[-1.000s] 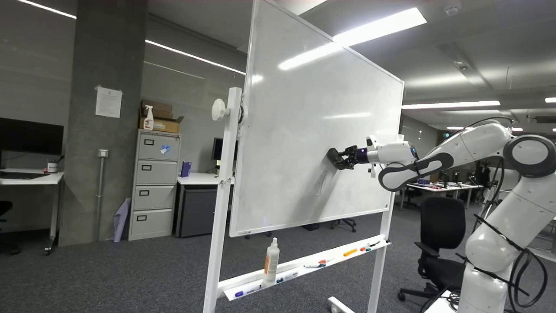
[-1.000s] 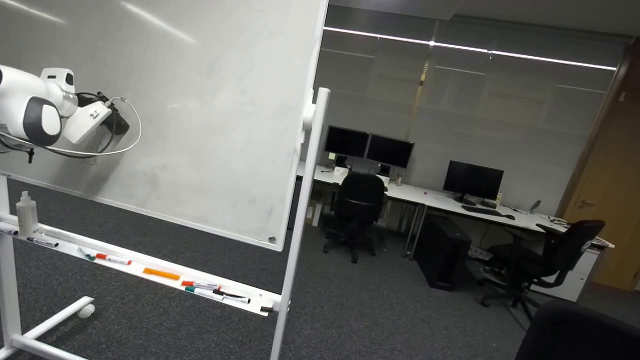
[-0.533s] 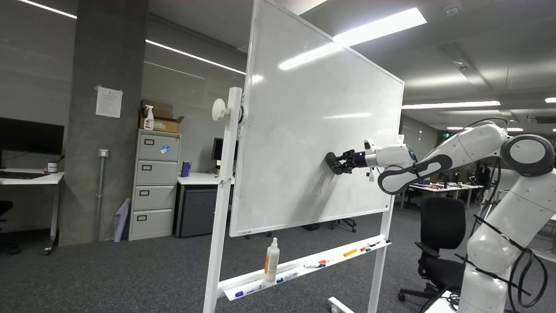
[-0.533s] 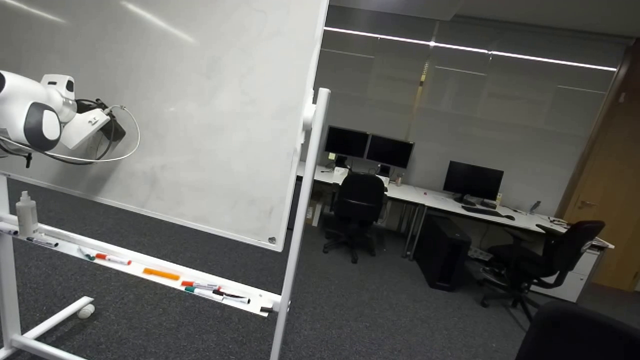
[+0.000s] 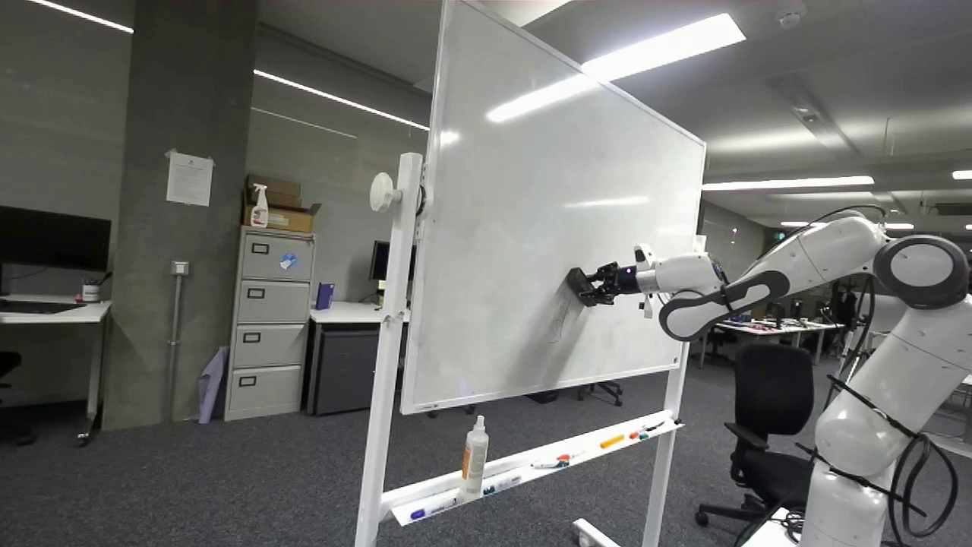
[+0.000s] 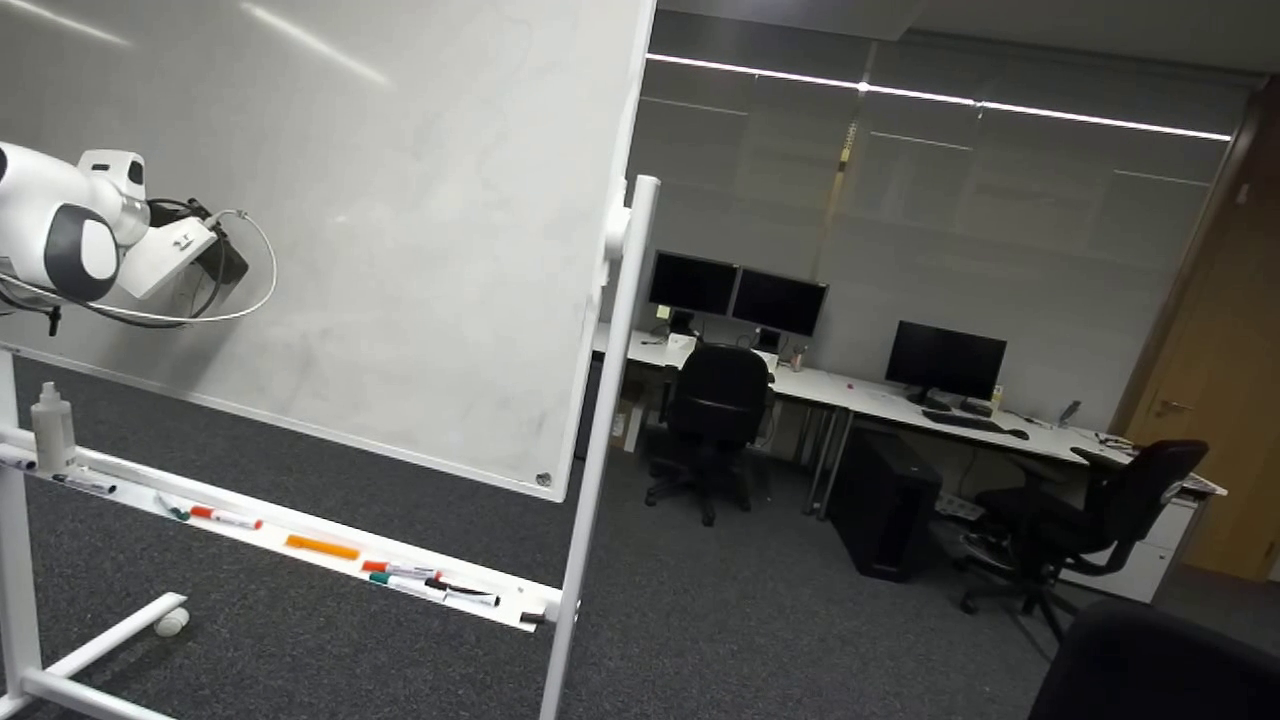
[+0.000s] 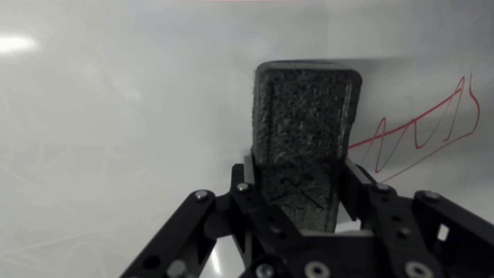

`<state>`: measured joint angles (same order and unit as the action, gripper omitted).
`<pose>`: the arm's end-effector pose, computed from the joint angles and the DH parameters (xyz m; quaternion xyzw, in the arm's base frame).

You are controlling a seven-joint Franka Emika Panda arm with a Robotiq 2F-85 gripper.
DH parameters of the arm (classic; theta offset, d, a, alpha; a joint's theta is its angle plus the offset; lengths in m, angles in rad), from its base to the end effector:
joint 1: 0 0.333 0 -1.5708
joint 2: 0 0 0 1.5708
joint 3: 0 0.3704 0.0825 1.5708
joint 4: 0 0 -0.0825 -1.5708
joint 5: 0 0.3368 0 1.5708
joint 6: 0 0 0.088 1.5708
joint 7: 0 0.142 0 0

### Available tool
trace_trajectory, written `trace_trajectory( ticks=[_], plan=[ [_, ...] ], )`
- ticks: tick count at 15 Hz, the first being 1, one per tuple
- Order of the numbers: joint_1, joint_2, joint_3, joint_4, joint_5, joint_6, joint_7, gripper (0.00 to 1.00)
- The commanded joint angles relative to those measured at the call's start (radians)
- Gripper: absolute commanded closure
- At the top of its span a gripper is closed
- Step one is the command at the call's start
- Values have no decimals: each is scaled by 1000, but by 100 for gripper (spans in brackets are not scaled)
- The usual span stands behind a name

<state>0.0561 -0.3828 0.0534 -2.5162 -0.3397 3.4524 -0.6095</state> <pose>0.4153 0.0928 0.6401 0.6715 0.4269 0.5668 0.2135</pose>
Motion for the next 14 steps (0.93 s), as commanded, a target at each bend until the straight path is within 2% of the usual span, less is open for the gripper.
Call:
trace_trajectory(
  ticks=[1, 8, 14],
  plan=[
    [2, 80, 51, 40, 3, -19, -7, 70],
    [-11, 172, 136, 43, 8, -52, -9, 70],
    [15, 258, 160, 53, -1, -135, -3, 70]
  ],
)
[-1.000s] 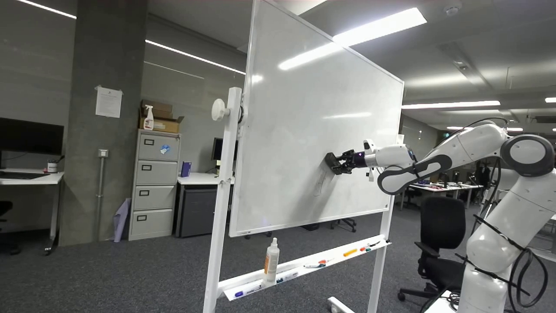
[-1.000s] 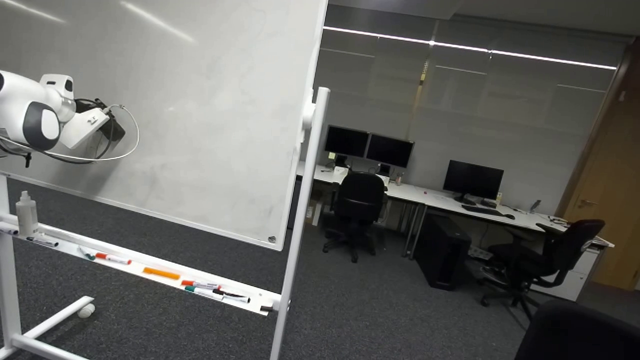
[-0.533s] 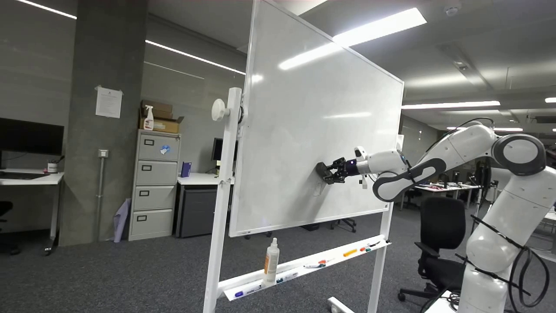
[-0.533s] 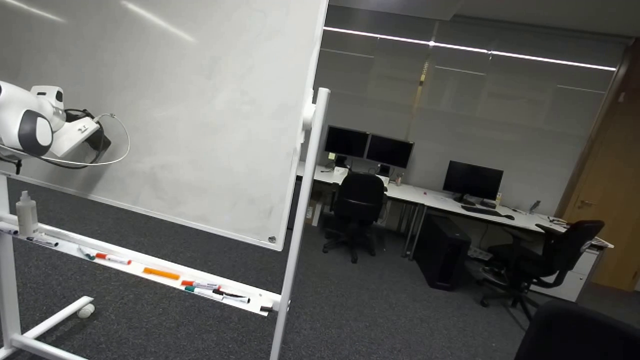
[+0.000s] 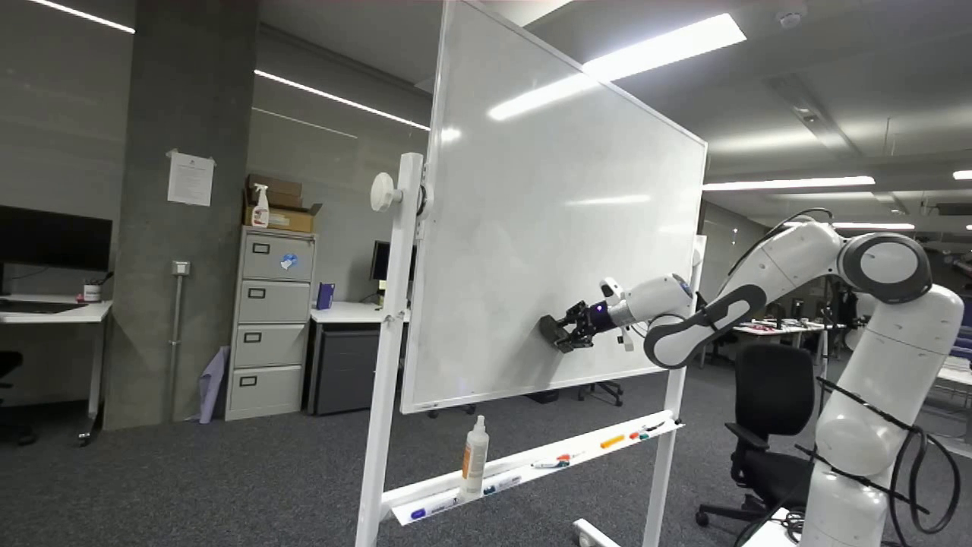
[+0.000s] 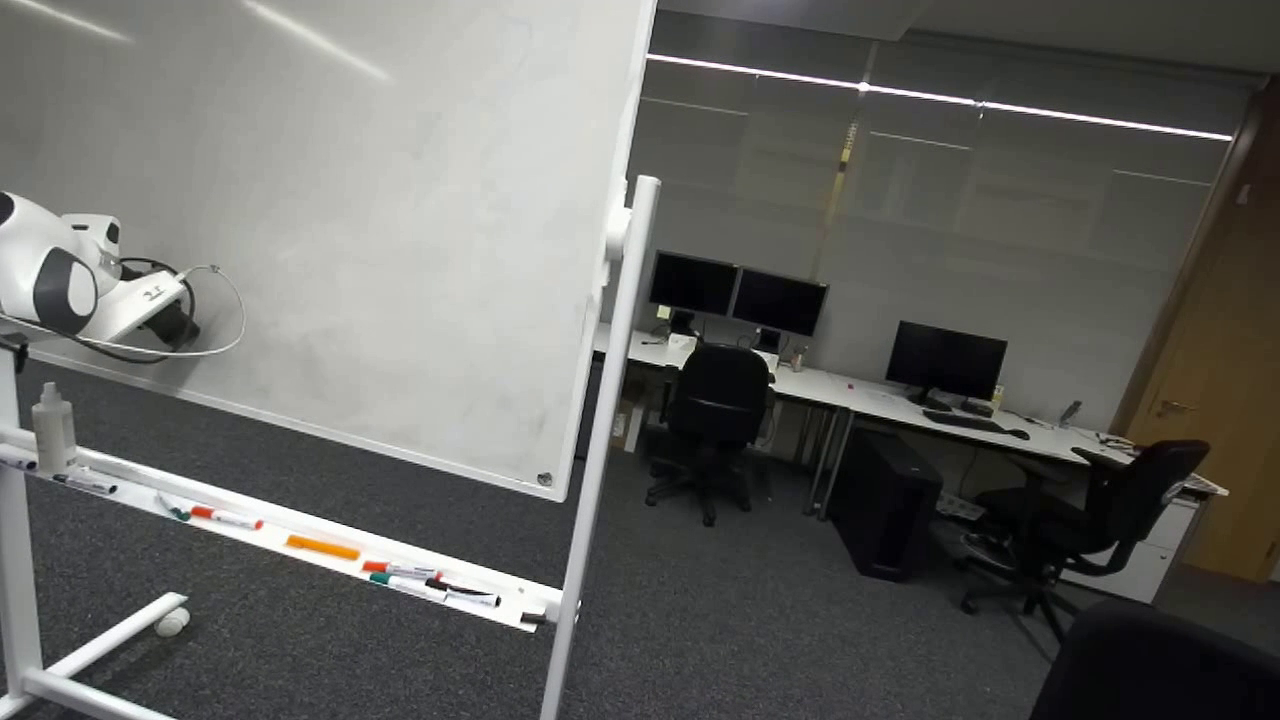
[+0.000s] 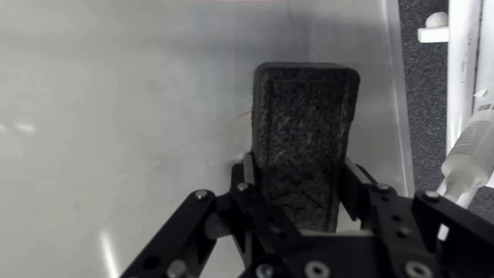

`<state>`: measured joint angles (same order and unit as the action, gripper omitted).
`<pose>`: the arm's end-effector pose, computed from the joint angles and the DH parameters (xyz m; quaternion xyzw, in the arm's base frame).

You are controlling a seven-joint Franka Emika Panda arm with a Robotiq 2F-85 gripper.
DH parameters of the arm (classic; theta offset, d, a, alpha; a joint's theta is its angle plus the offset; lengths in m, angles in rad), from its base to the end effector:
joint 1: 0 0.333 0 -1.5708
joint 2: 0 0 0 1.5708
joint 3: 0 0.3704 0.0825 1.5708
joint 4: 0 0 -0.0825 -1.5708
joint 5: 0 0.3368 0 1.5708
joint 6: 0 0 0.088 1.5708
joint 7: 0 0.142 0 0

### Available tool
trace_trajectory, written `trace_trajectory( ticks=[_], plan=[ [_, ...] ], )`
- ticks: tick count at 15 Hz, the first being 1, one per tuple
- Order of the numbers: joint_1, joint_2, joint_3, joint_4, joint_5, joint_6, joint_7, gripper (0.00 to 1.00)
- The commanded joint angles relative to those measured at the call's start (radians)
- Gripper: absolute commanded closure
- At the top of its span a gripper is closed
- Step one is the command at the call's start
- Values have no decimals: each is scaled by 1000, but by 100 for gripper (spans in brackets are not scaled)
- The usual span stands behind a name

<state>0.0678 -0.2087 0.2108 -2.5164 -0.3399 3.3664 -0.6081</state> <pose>0.4414 0.1744 0.5454 0.6956 0.5188 0.4739 0.1496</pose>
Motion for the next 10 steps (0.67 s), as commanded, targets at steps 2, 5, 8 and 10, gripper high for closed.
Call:
trace_trajectory(
  ticks=[2, 5, 8, 10],
  plan=[
    [16, 112, 4, 62, -2, -73, -4, 70],
    [43, 149, -17, 80, -52, -106, 33, 70],
    [55, 166, -19, 97, -58, -132, 32, 70],
    [60, 159, -21, 103, -62, -156, 29, 70]
  ],
)
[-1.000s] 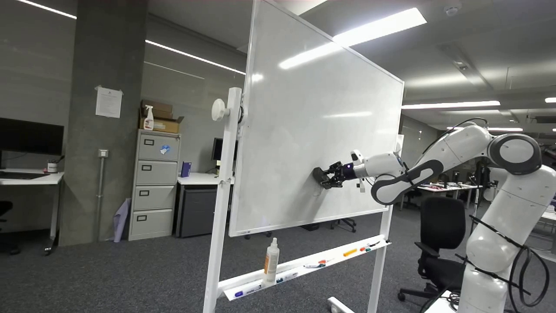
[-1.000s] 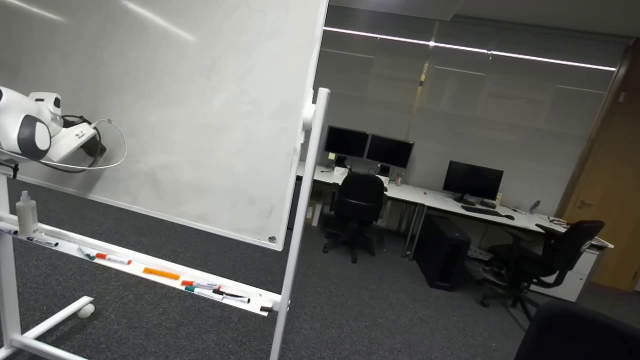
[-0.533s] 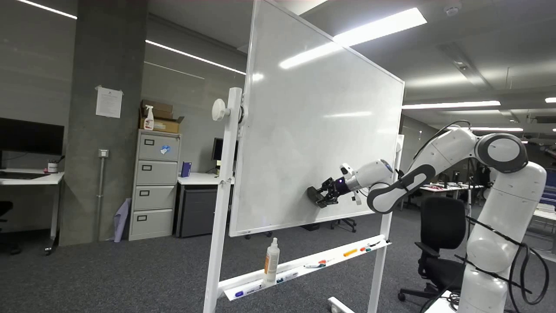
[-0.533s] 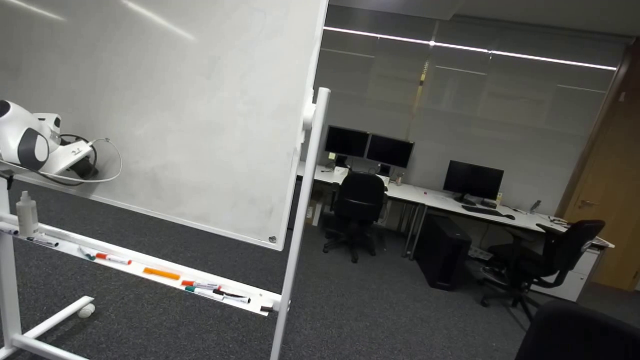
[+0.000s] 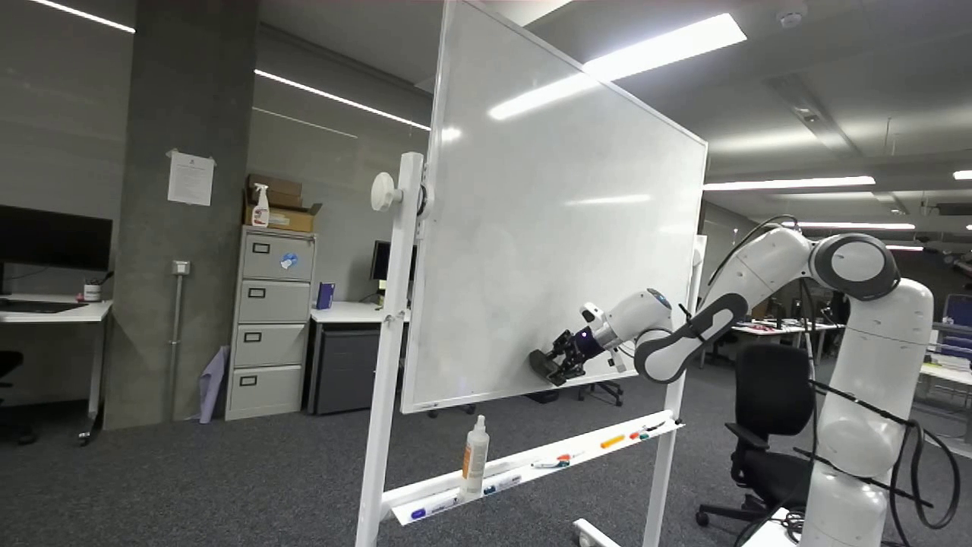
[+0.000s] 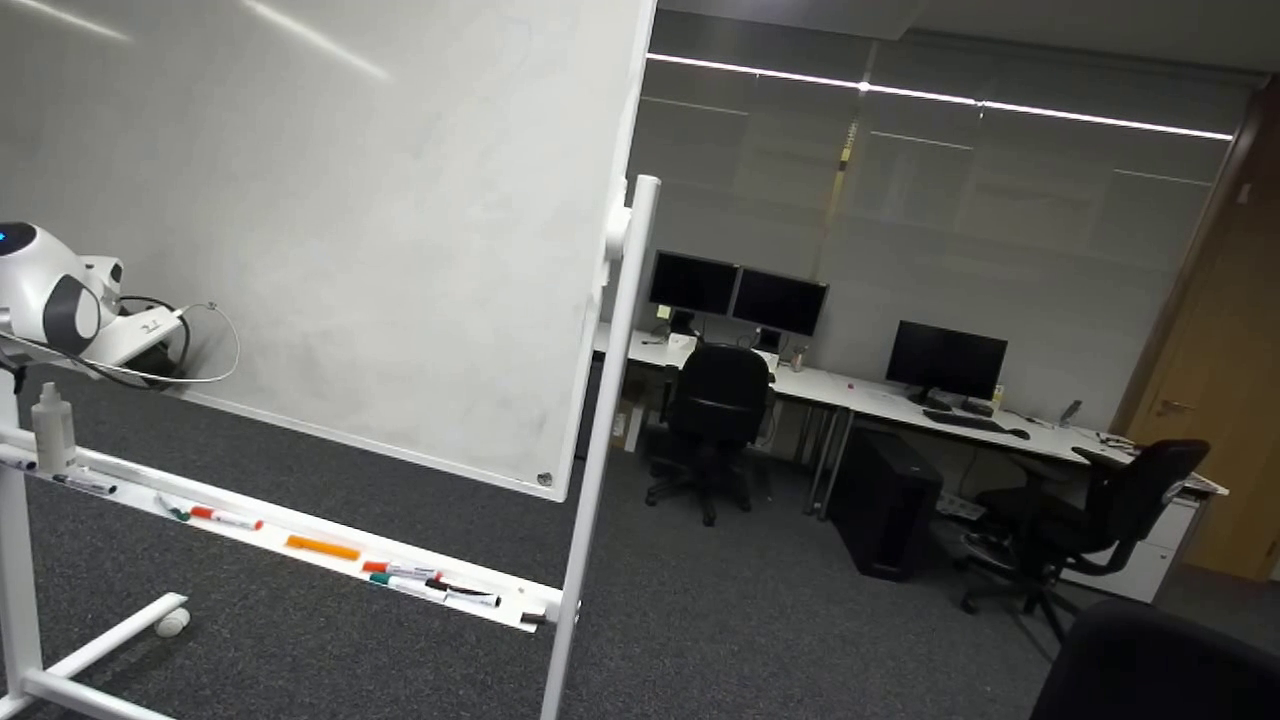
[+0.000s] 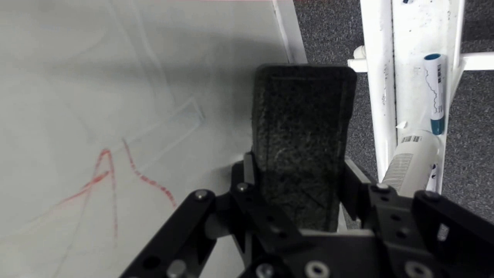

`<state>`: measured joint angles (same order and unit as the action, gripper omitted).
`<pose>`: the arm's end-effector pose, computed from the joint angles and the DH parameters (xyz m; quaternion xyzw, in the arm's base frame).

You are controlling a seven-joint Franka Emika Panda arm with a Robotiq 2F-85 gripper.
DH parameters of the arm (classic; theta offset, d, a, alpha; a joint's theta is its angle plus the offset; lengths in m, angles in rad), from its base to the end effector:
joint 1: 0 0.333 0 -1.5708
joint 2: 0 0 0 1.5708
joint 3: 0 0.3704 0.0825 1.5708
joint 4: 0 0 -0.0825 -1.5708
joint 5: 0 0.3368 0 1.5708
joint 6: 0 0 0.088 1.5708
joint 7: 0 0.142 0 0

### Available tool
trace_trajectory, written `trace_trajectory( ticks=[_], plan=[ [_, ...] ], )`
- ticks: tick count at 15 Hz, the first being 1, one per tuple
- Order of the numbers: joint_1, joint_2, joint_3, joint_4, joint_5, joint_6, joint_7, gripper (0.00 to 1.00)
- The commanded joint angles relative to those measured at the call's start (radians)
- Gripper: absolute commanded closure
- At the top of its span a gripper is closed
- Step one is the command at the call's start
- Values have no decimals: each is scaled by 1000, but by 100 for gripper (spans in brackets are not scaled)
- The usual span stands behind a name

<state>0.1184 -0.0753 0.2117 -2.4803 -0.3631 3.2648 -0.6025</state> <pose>0.4622 0.1999 0.4825 0.7198 0.5584 0.3957 0.1163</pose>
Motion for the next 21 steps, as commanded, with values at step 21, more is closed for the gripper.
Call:
trace_trajectory(
  ticks=[21],
  plan=[
    [-41, -281, 18, 192, -312, -449, 26, 70]
  ],
)
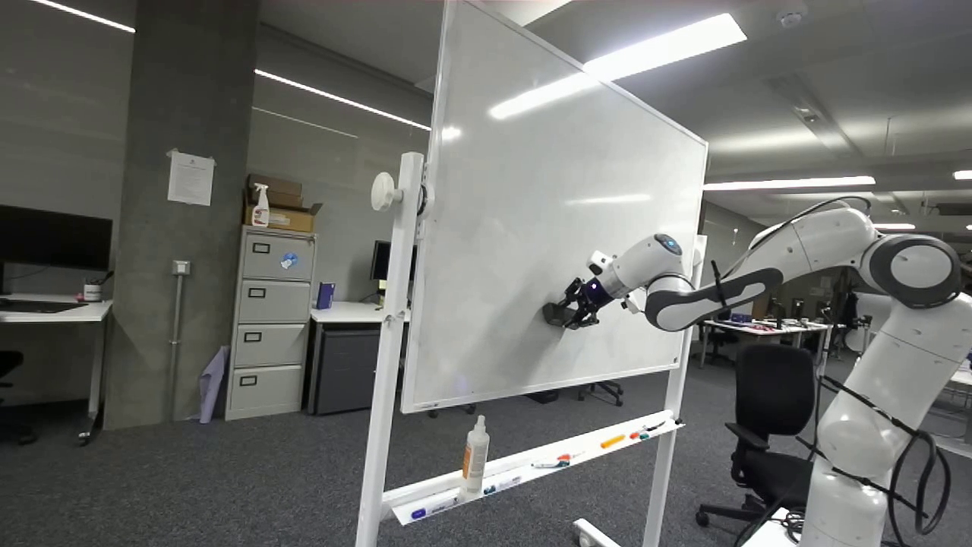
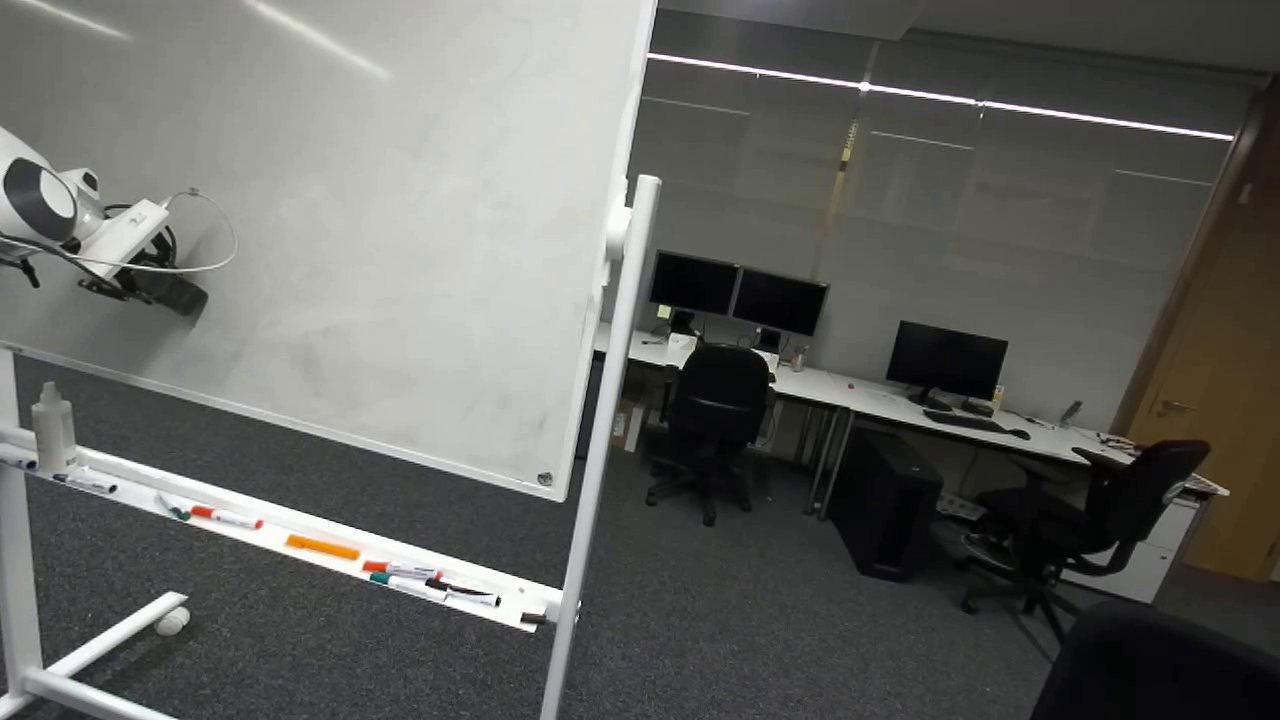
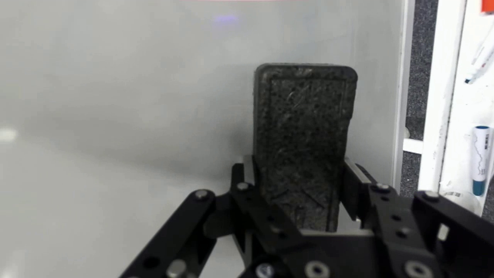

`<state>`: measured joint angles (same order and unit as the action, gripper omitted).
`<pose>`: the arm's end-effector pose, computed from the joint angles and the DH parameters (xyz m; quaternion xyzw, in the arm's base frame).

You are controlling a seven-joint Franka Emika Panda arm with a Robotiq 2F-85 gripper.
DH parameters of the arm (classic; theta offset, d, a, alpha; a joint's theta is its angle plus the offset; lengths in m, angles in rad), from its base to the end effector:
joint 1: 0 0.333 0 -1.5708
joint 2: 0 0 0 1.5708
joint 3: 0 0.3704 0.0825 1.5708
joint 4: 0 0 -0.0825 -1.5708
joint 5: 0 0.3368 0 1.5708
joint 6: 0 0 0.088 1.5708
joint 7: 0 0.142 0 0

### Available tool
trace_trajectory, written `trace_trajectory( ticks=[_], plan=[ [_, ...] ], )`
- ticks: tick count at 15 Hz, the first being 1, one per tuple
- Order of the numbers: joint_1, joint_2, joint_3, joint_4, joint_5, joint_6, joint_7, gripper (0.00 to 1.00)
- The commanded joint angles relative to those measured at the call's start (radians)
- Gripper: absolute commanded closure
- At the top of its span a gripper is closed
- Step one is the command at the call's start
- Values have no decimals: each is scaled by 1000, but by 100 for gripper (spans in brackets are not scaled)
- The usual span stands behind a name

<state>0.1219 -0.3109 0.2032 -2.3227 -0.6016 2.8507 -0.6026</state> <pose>0.4319 0.1844 0.6005 0.6723 0.5967 0.3439 0.2714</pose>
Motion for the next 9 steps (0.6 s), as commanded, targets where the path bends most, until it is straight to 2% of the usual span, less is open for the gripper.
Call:
trace_trajectory(
  ticks=[1, 4, 5, 9],
  plan=[
    [-57, -57, 36, 39, -98, -32, 33, 70],
    [-120, -68, 86, 61, -199, -21, 87, 70],
    [-168, -70, 126, 70, -275, -35, 138, 70],
    [-275, -89, 236, 55, -522, -47, 323, 70]
  ],
)
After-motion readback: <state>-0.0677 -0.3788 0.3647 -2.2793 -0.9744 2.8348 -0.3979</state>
